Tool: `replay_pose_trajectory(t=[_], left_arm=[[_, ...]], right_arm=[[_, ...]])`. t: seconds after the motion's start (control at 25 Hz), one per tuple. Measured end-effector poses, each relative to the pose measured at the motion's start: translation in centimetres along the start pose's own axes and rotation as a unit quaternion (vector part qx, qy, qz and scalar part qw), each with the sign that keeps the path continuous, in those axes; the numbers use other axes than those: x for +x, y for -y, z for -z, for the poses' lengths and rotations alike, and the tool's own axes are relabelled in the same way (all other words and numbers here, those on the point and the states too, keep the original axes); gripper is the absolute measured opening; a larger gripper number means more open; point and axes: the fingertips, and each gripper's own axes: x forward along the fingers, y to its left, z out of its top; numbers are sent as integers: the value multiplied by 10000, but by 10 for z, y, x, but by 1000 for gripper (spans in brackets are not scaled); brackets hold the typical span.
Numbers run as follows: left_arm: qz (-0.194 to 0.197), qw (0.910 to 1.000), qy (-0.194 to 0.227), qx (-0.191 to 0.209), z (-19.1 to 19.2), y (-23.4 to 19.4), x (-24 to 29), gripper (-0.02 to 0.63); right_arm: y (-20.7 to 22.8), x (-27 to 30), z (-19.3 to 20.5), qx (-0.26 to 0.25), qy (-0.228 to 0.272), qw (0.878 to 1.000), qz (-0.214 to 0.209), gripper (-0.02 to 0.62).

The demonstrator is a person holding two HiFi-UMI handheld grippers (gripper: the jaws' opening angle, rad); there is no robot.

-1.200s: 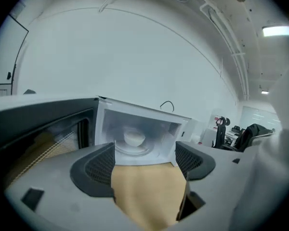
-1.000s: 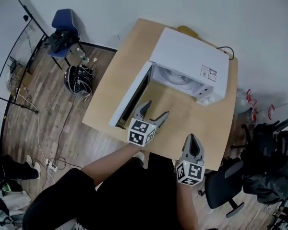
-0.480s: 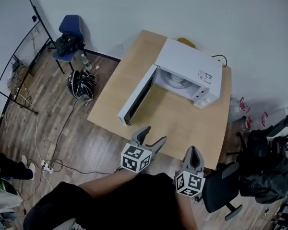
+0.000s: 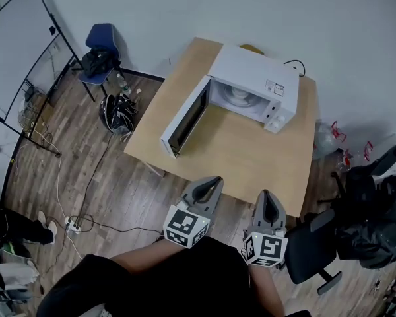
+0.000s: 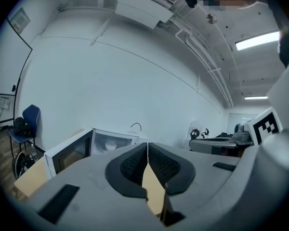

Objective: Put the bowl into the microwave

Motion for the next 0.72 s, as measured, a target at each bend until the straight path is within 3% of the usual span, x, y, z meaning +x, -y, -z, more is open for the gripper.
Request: replay_pose_trajectory(t=[0.24, 0.48, 0.72], left_arm=[[-139, 9992, 228, 308, -1, 48, -24, 17], [-252, 9983, 154, 509, 14, 81, -47, 17], [-372, 9978, 49, 548, 32, 104, -68, 17]], right_arm=[[11, -40, 6, 178, 33, 9998, -114, 55], [5, -75, 19, -59, -42, 9997, -220, 55], [-3, -102, 30, 11, -79, 9994, -337, 55]])
